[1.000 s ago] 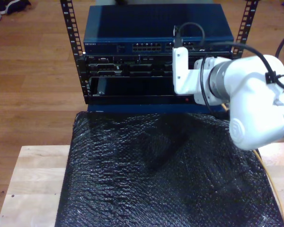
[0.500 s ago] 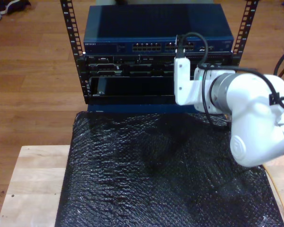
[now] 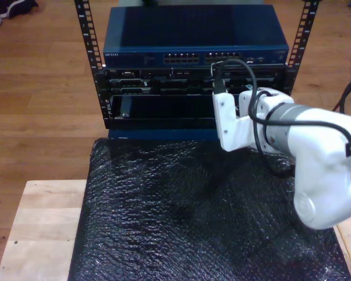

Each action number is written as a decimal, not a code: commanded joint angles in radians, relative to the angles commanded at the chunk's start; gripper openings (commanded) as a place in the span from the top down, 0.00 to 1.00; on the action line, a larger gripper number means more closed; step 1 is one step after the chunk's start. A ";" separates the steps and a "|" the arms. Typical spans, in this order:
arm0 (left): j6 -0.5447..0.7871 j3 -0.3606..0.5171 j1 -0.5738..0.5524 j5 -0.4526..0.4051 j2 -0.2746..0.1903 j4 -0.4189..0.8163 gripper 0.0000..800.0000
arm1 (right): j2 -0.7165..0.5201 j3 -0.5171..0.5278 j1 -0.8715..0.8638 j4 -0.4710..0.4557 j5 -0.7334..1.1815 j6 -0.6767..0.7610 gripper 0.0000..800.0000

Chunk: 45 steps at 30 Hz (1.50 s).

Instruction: Grab the cable and plug it in

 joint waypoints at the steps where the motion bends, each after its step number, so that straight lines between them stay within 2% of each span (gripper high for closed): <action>1: 0.000 0.000 0.000 0.000 0.000 -0.002 0.00 | 0.012 -0.011 -0.002 0.000 -0.002 0.003 1.00; 10: 0.000 0.000 0.000 0.000 0.000 0.000 0.00 | 0.063 -0.061 -0.002 -0.002 -0.026 -0.002 1.00; 15: 0.000 0.000 0.000 0.000 0.000 0.000 0.00 | 0.164 -0.069 -0.014 0.002 -0.321 0.005 1.00; 22: 0.000 0.000 0.000 0.000 0.000 0.000 0.00 | 0.222 -0.091 -0.037 0.009 -0.373 0.008 1.00; 29: 0.000 0.000 0.000 0.000 0.000 0.000 0.00 | 0.288 -0.132 -0.060 0.058 -0.457 0.008 1.00; 40: 0.000 0.000 0.000 0.000 0.000 0.000 0.00 | 0.368 -0.180 -0.060 0.078 -0.566 0.008 1.00; 45: 0.000 0.000 0.000 0.000 0.000 0.000 0.00 | 0.442 -0.212 -0.055 0.137 -0.657 0.002 1.00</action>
